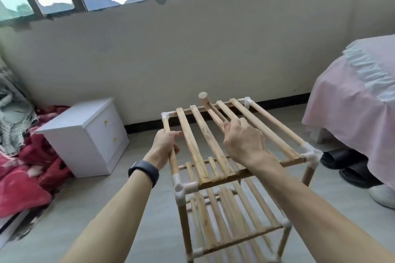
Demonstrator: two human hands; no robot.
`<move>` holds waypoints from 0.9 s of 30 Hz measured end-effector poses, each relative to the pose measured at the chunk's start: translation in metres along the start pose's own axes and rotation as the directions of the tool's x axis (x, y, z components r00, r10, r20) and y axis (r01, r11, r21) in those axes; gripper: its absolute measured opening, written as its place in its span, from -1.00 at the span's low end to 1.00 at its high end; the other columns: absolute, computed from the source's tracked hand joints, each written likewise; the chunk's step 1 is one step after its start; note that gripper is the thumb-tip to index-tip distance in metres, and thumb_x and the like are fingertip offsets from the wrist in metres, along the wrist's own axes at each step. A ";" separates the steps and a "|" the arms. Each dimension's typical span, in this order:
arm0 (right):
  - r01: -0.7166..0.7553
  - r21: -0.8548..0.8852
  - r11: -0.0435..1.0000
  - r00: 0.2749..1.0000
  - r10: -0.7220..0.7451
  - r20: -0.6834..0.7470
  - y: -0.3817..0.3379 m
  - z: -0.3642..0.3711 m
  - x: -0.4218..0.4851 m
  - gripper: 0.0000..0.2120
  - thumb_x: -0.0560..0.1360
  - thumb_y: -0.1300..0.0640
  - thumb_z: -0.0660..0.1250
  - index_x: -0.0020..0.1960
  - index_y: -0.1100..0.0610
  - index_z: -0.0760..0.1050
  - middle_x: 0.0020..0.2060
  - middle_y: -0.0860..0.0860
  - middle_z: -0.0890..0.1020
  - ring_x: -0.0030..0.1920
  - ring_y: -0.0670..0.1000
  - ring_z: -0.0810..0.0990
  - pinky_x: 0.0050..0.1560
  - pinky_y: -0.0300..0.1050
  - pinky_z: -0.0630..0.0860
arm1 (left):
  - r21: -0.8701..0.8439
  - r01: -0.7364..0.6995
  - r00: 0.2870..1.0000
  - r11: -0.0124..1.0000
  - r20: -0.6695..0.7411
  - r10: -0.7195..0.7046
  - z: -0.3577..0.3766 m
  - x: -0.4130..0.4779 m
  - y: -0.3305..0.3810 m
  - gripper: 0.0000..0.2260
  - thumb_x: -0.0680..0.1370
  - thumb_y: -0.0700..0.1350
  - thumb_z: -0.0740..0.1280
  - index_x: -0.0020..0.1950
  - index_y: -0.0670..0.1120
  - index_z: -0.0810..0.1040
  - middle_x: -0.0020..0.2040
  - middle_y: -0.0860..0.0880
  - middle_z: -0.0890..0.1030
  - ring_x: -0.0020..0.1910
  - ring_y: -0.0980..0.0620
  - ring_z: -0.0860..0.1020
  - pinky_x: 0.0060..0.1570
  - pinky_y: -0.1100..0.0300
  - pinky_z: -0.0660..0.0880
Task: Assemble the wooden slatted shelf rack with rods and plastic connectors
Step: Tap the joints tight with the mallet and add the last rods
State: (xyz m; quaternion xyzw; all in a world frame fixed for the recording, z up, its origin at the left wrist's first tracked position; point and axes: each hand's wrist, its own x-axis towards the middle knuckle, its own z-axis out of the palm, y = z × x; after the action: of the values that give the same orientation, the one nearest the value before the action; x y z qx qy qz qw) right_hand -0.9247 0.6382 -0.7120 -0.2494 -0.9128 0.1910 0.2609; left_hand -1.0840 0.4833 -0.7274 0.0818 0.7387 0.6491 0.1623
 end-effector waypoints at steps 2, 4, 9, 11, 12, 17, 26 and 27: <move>0.028 -0.003 1.000 1.000 -0.028 0.003 -0.007 0.011 -0.002 -0.62 0.73 -0.06 -0.10 0.03 0.09 0.41 -0.01 0.07 0.54 -0.14 0.08 0.51 0.02 0.13 0.45 | 0.006 -0.023 0.998 1.000 -0.056 0.023 -0.007 0.000 -0.017 -0.81 0.63 -0.13 0.30 0.20 -0.18 0.48 -0.13 -0.11 0.51 -0.41 0.06 0.43 -0.43 0.19 0.48; 0.026 -0.027 0.999 1.000 -0.026 -0.002 -0.009 0.018 0.003 -0.59 0.72 -0.06 -0.10 0.08 0.12 0.45 0.01 0.10 0.56 -0.14 0.10 0.50 -0.01 0.09 0.41 | -0.077 -0.041 0.997 0.996 -0.063 0.037 -0.010 -0.004 -0.026 -0.82 0.64 -0.10 0.27 0.17 -0.17 0.48 -0.10 -0.09 0.52 -0.42 0.05 0.42 -0.42 0.17 0.45; 0.013 -0.083 0.996 0.991 -0.024 -0.130 0.002 0.023 0.017 -0.57 0.71 -0.04 -0.05 0.07 0.18 0.51 -0.02 0.17 0.60 -0.11 0.20 0.54 -0.04 0.09 0.39 | -0.033 -0.115 0.993 0.993 0.025 0.116 -0.013 -0.040 -0.036 -0.71 0.68 0.09 0.19 0.31 -0.03 0.41 0.09 -0.15 0.61 -0.28 -0.01 0.60 -0.30 0.17 0.56; 0.090 -0.121 0.989 0.954 -0.121 -0.273 0.003 0.016 0.013 -0.61 0.71 -0.01 0.03 0.03 0.21 0.52 -0.07 0.20 0.62 -0.11 0.22 0.55 -0.11 0.04 0.34 | -0.080 -0.166 0.984 0.983 0.048 0.171 -0.016 -0.068 -0.054 -0.57 0.62 0.20 0.18 0.36 -0.05 0.42 0.06 -0.17 0.65 -0.17 -0.02 0.65 -0.23 0.16 0.57; 0.152 -0.112 0.982 0.931 -0.180 -0.317 0.002 0.011 0.008 -0.64 0.71 0.00 0.06 0.02 0.20 0.52 -0.12 0.18 0.62 -0.15 0.19 0.56 -0.16 0.00 0.36 | -0.070 -0.210 0.976 0.975 0.045 0.213 -0.019 -0.083 -0.066 -0.51 0.59 0.26 0.16 0.36 -0.04 0.43 0.04 -0.13 0.67 -0.10 0.00 0.67 -0.17 0.12 0.57; 0.389 0.265 0.882 0.919 -0.350 -0.182 -0.008 -0.015 -0.051 -0.84 0.70 0.05 0.19 -0.02 0.04 0.49 -0.45 -0.06 0.49 -0.51 -0.07 0.48 -0.56 -0.28 0.36 | 0.311 -0.549 0.835 0.776 0.156 0.528 -0.020 -0.142 -0.125 -0.63 0.60 0.40 0.03 0.20 0.21 0.40 -0.11 0.06 0.64 -0.18 0.05 0.64 -0.22 -0.03 0.62; 0.270 0.362 0.892 0.914 -0.356 0.194 0.012 -0.032 -0.136 -0.76 0.66 -0.02 0.20 -0.10 -0.01 0.55 -0.43 -0.16 0.58 -0.56 -0.11 0.44 -0.57 -0.30 0.29 | 0.470 -0.424 0.901 0.775 0.127 0.415 -0.020 -0.135 -0.135 -0.62 0.60 0.37 -0.12 0.03 0.16 0.33 -0.24 0.01 0.61 -0.30 0.02 0.59 -0.24 -0.15 0.58; 0.278 0.331 0.902 0.899 -0.366 0.241 0.013 -0.032 -0.137 -0.75 0.66 -0.04 0.19 -0.10 -0.01 0.55 -0.41 -0.20 0.59 -0.56 -0.11 0.44 -0.57 -0.29 0.30 | 0.489 -0.403 0.911 0.774 0.129 0.393 -0.023 -0.133 -0.134 -0.57 0.58 0.40 -0.14 0.04 0.15 0.35 -0.22 0.02 0.61 -0.28 0.02 0.60 -0.22 -0.14 0.59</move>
State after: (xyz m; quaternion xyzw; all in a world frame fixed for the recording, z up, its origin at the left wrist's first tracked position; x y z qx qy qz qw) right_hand -0.7998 0.5795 -0.7451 -0.0210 -0.9325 0.3110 0.1825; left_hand -0.9561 0.3990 -0.8391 0.2820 0.8466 0.4515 0.0017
